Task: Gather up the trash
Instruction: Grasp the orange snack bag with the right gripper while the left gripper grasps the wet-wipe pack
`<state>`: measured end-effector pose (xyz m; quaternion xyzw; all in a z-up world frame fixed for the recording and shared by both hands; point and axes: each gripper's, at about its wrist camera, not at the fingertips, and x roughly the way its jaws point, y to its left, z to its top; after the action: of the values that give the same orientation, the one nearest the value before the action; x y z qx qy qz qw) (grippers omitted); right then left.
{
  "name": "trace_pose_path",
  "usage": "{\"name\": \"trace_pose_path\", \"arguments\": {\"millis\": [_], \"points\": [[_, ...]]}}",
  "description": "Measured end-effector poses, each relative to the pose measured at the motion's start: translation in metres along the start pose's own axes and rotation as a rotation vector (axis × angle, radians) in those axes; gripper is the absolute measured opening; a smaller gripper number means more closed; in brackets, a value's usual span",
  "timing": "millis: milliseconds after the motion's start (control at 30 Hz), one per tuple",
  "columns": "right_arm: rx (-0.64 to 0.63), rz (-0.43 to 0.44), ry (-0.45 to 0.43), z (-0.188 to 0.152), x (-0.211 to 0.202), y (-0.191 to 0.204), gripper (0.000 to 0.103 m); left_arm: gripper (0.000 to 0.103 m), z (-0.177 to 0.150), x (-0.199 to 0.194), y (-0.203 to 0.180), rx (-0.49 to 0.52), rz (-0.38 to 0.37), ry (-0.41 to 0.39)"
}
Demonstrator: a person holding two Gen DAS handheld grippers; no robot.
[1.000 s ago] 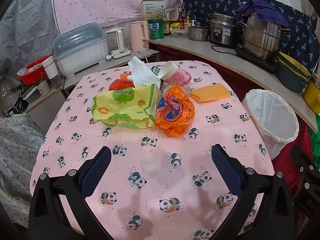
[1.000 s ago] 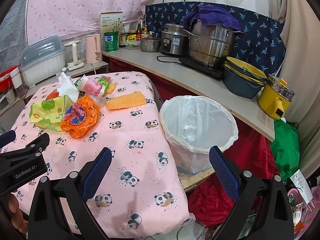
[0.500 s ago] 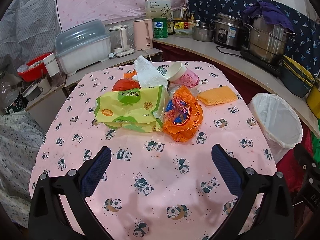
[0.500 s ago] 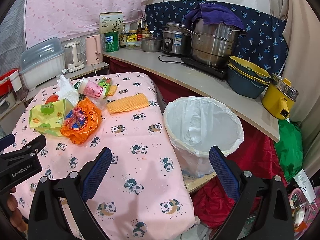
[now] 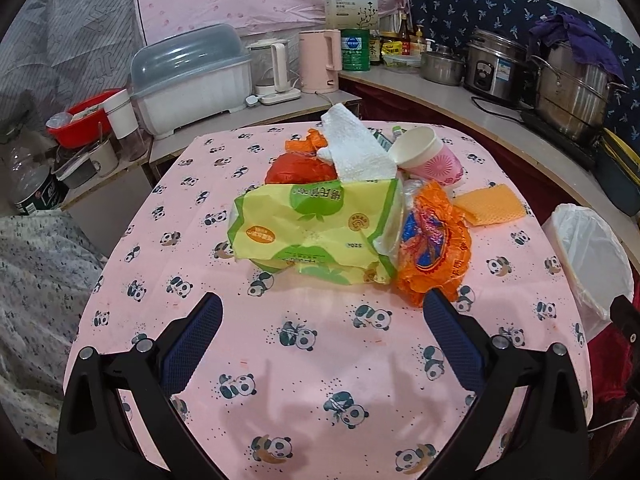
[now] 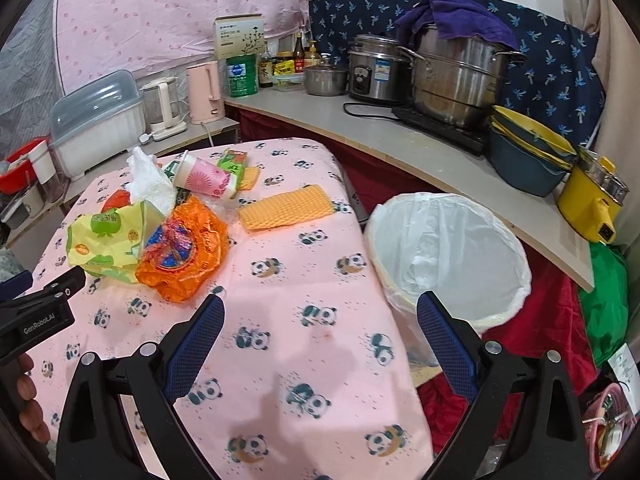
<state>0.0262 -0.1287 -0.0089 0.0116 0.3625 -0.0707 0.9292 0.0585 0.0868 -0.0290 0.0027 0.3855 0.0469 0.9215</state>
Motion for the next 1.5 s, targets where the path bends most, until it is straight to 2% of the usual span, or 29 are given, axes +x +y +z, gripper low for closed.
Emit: {"name": "trace_pose_path", "arguments": {"millis": [133,233,533,733,833,933,1000,1033,1100,1167,1200,1233,1333,1500], "points": [[-0.010,0.042,0.005,0.008,0.014,0.015,0.091,0.096,0.007,0.014,0.016,-0.014,0.021,-0.001],[-0.017,0.084,0.025,0.014,0.028,0.030,0.086,0.096,0.014,0.026,0.030,-0.021,0.019,0.003],[-0.013,0.206,0.084,0.031,0.083,0.072,0.078,0.096,0.030,0.074,0.057,0.005,-0.045,0.029],[-0.035,0.236,0.129,0.038,0.125,0.094,0.072,0.094,0.038,0.103,0.063,-0.001,-0.098,0.048],[-0.053,0.246,0.159,0.037,0.145,0.102,0.070,0.084,0.040,0.113,0.061,0.000,-0.132,0.066],[-0.069,0.258,0.184,0.034,0.160,0.109,0.065,0.070,0.040,0.122,0.059,0.006,-0.161,0.085],[-0.069,0.271,0.198,0.032,0.168,0.112,0.060,0.065,0.039,0.125,0.058,0.005,-0.170,0.089],[-0.066,0.285,0.205,0.030,0.170,0.113,0.057,0.058,0.038,0.125,0.058,0.005,-0.179,0.089],[-0.061,0.311,0.218,0.029,0.173,0.114,0.042,0.048,0.037,0.124,0.057,0.001,-0.181,0.089],[-0.055,0.326,0.225,0.027,0.173,0.116,0.033,0.029,0.036,0.123,0.058,-0.002,-0.183,0.089],[-0.054,0.327,0.225,0.026,0.172,0.117,0.024,0.024,0.036,0.122,0.059,-0.002,-0.187,0.092],[-0.052,0.335,0.225,0.024,0.170,0.117,0.021,0.018,0.035,0.121,0.059,-0.001,-0.189,0.096],[-0.049,0.344,0.213,0.023,0.162,0.117,0.015,0.010,0.033,0.113,0.061,-0.007,-0.194,0.092],[-0.059,0.330,0.161,0.023,0.134,0.112,0.012,0.007,0.030,0.088,0.059,0.001,-0.181,0.053]]}}
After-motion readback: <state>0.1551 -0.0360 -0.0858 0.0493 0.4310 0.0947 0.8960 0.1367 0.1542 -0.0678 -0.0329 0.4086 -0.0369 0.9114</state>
